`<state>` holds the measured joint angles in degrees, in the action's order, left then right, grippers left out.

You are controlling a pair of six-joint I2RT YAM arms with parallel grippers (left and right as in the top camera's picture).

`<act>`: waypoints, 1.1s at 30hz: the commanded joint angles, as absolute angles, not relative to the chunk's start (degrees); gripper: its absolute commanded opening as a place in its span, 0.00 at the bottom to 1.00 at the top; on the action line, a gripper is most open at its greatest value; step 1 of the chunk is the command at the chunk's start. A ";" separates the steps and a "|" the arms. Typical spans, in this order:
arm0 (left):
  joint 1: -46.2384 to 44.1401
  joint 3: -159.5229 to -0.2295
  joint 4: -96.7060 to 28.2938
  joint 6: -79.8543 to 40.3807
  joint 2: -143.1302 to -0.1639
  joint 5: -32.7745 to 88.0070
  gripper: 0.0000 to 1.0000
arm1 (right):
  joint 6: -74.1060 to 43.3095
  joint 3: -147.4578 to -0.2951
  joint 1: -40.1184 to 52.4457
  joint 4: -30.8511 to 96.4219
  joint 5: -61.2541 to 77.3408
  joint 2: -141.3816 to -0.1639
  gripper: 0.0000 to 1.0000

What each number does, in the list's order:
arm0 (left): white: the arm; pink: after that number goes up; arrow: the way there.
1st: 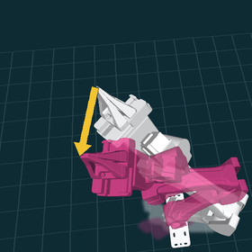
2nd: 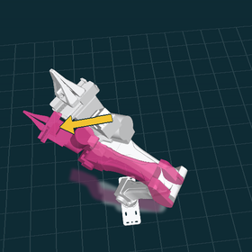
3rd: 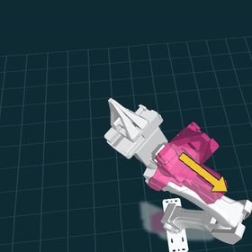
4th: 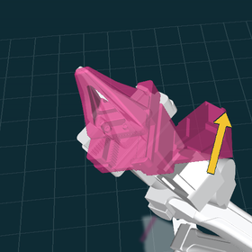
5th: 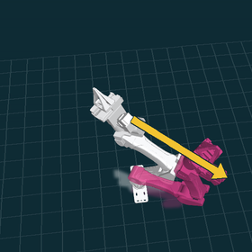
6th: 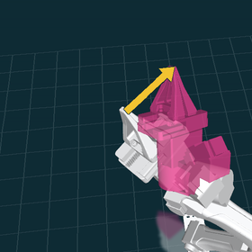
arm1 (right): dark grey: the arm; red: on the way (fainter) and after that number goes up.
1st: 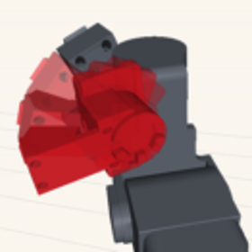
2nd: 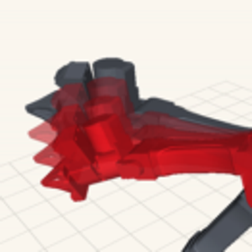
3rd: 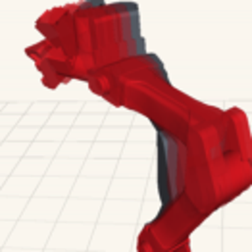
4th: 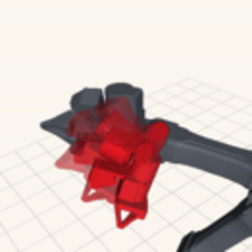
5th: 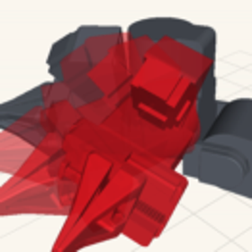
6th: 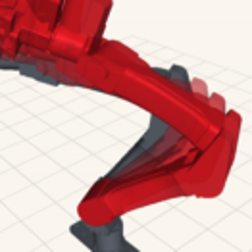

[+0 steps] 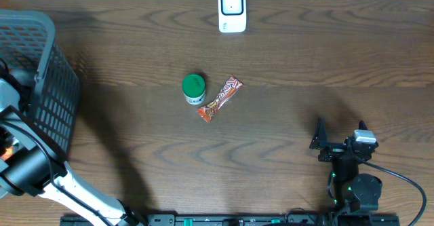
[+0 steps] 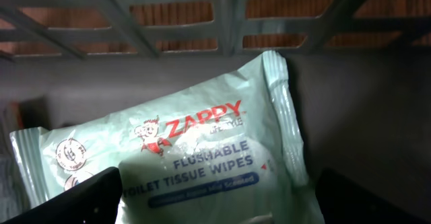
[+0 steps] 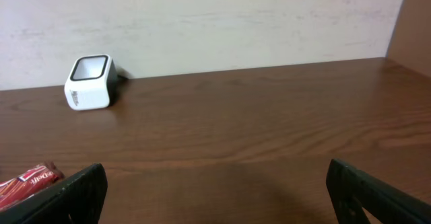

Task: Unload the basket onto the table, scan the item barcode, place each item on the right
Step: 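Reach the left gripper into the basket and grasp the mint-green wipes pack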

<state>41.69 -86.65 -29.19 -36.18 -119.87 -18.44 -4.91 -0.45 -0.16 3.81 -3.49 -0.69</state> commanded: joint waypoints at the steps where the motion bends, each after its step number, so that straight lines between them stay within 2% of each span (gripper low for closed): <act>1: 40.95 -86.74 -28.05 -35.66 -122.89 -18.72 0.92 | -4.19 -0.32 0.21 3.97 -3.55 -0.38 0.99; 11: 40.51 -86.74 -27.11 -35.64 -127.39 -18.72 0.92 | -4.19 -0.32 0.21 3.97 -3.55 -0.38 0.99; 12: 40.51 -86.74 -27.31 -35.64 -127.63 -18.70 0.88 | -4.19 -0.32 0.21 3.97 -3.55 -0.38 0.99; 13: 40.51 -86.74 -27.59 -35.35 -127.76 -18.70 0.78 | -4.19 -0.32 0.21 3.97 -3.55 -0.38 0.99; 14: 40.51 -86.74 -28.08 -34.50 -127.85 -18.70 0.60 | -4.19 -0.32 0.21 3.97 -3.55 -0.38 0.99; 16: 40.53 -86.74 -29.04 -33.34 -127.85 -18.72 0.37 | -4.19 -0.32 0.21 3.97 -3.55 -0.38 0.99; 19: 40.53 -87.26 -31.68 -33.04 -127.76 -18.72 0.18 | -4.19 -0.32 0.21 3.97 -3.57 -0.38 0.99; 20: 40.53 -88.09 -33.69 -33.04 -127.35 -18.72 0.09 | -4.19 -0.32 0.21 3.97 -3.55 -0.38 0.99; 26: 40.53 -93.54 -42.72 -33.04 -120.99 -18.72 0.07 | -4.19 -0.32 0.21 3.97 -3.55 -0.38 0.99; 33: 40.56 -97.23 -49.36 -33.01 -103.98 -18.70 0.07 | -4.19 -0.32 0.21 3.97 -3.55 -0.38 0.99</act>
<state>40.29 -93.54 -48.73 -32.82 -115.44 -19.03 -4.91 -0.45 -0.16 3.81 -3.46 -0.69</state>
